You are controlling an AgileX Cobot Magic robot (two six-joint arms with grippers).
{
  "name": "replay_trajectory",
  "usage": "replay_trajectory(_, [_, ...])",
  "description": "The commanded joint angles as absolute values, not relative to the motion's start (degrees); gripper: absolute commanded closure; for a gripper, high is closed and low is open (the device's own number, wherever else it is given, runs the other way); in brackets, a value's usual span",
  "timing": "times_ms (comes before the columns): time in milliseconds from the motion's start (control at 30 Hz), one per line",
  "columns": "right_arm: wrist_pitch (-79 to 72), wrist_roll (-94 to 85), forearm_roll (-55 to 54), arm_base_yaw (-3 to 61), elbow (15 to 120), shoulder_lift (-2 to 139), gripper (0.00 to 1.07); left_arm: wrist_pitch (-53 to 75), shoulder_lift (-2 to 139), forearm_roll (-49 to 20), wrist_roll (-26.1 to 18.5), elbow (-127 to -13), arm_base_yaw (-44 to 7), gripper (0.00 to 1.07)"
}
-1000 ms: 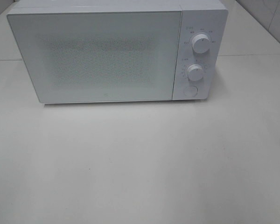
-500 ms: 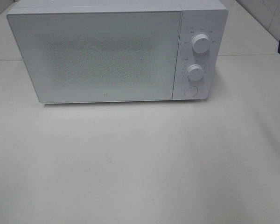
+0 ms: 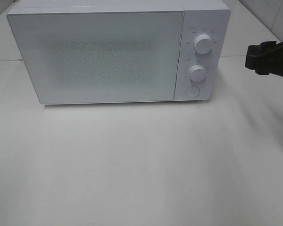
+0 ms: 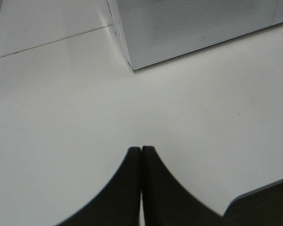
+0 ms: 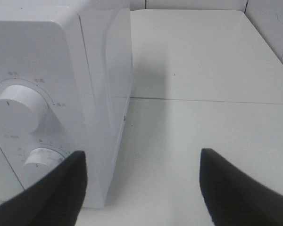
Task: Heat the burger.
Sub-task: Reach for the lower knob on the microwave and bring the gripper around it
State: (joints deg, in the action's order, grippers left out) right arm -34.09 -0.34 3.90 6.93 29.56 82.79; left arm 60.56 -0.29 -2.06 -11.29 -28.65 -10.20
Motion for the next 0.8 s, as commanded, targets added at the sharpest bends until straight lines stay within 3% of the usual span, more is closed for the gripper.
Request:
replay_trajectory(33, [-40.8, -0.5, 4.3, 6.8, 29.9, 87.3, 0.43, 59.7, -1.5, -2.6, -10.9, -28.5, -10.0, 1.06])
replay_trajectory(333, [-50.8, -1.7, 3.8, 8.4, 29.9, 97.9, 0.43, 59.7, -1.5, -2.6, -10.9, -28.5, -10.0, 1.06])
replay_trajectory(633, [-56.1, -7.5, -10.7, 19.7, 30.7, 103.2, 0.43, 59.7, -1.5, -2.6, -10.9, -28.5, -10.0, 1.06])
replay_trajectory(800, [-57.4, -7.7, -12.8, 24.0, 32.5, 105.2, 0.43, 59.7, -1.5, -2.6, -10.9, -28.5, -10.0, 1.06])
